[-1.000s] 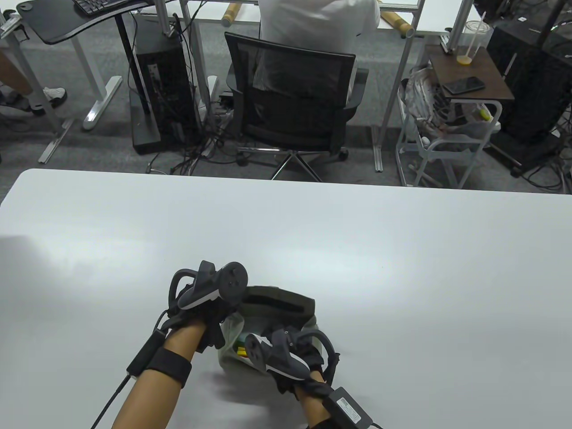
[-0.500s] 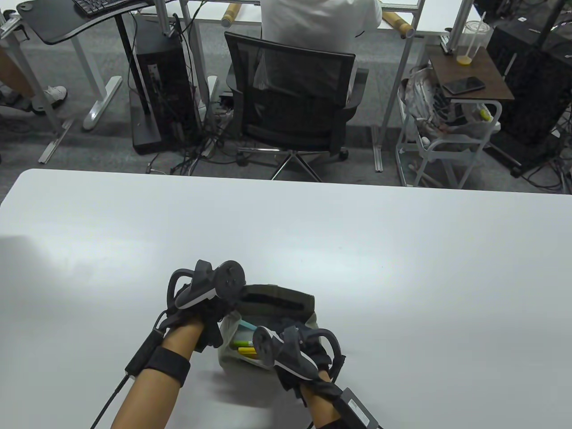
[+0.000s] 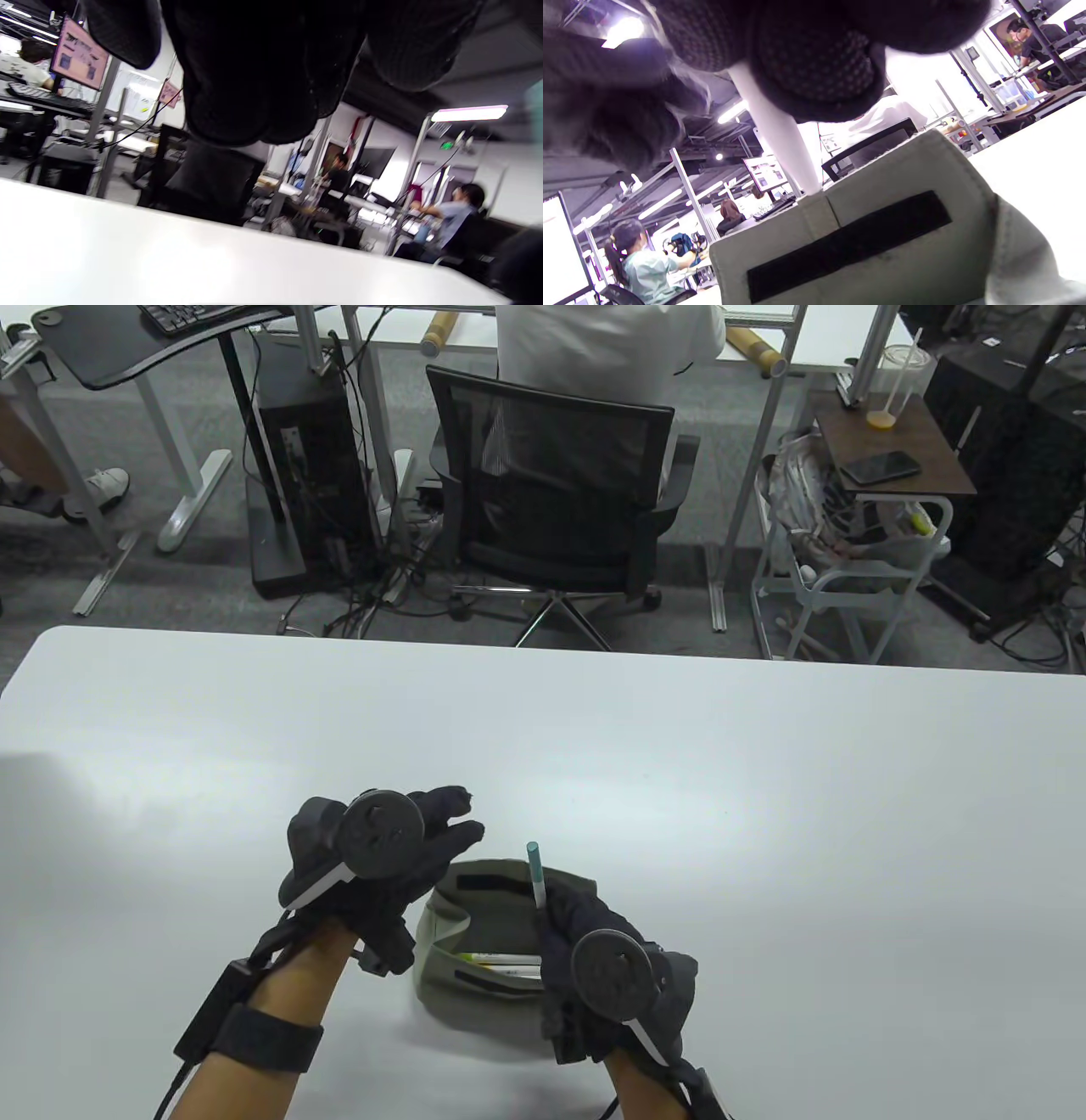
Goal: Twist to extend twist pen refills
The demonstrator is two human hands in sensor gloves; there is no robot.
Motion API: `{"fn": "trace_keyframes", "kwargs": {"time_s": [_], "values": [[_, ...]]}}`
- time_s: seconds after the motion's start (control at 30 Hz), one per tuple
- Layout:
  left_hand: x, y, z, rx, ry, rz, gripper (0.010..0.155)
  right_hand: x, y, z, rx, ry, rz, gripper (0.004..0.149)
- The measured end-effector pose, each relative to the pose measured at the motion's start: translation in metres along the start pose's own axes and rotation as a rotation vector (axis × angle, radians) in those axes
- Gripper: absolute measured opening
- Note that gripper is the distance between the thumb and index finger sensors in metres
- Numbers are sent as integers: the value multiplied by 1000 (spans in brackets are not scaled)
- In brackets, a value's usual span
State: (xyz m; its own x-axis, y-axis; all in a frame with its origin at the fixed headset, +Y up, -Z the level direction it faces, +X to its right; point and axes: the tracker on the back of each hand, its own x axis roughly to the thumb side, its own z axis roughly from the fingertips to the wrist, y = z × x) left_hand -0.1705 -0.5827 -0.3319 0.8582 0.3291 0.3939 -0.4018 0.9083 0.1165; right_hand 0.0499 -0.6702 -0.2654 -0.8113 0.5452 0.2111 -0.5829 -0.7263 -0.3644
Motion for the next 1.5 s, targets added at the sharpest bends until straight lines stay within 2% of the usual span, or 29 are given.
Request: {"fn": "trace_keyframes", "kwargs": {"time_s": [0.1, 0.23, 0.37, 0.43, 0.6, 0.8, 1.1, 1.27, 1.37, 1.43, 1.5], "values": [[25, 12, 3, 21, -41, 28, 62, 2, 2, 2, -1, -13, 2, 45], [51, 10, 5, -58, -72, -54, 64, 7, 3, 5, -4, -34, 15, 45], [68, 3, 8, -28, -98, -174, 53, 10, 3, 7, -15, -47, 7, 45], [72, 2, 10, -1, -111, -197, 49, 10, 3, 7, -13, -49, 10, 46], [73, 2, 11, -10, -138, -181, 45, 10, 4, 7, 4, -42, -15, 46], [70, 2, 14, 8, -222, -166, 43, 11, 5, 7, 15, -38, -18, 46], [62, -9, 16, -18, -281, -18, 45, 8, 7, 5, 30, -20, -22, 45], [55, -10, 18, 13, -285, 13, 47, 7, 6, 5, 27, -15, -28, 45], [34, -9, 29, 62, -246, 1, 62, 6, 5, 4, 17, -16, -12, 45], [6, -11, 43, 106, -164, -76, 68, 3, 1, 3, 2, -6, -17, 45], [-24, -19, 57, 97, -68, -195, 73, 0, -4, 1, -20, 9, -30, 45]]}}
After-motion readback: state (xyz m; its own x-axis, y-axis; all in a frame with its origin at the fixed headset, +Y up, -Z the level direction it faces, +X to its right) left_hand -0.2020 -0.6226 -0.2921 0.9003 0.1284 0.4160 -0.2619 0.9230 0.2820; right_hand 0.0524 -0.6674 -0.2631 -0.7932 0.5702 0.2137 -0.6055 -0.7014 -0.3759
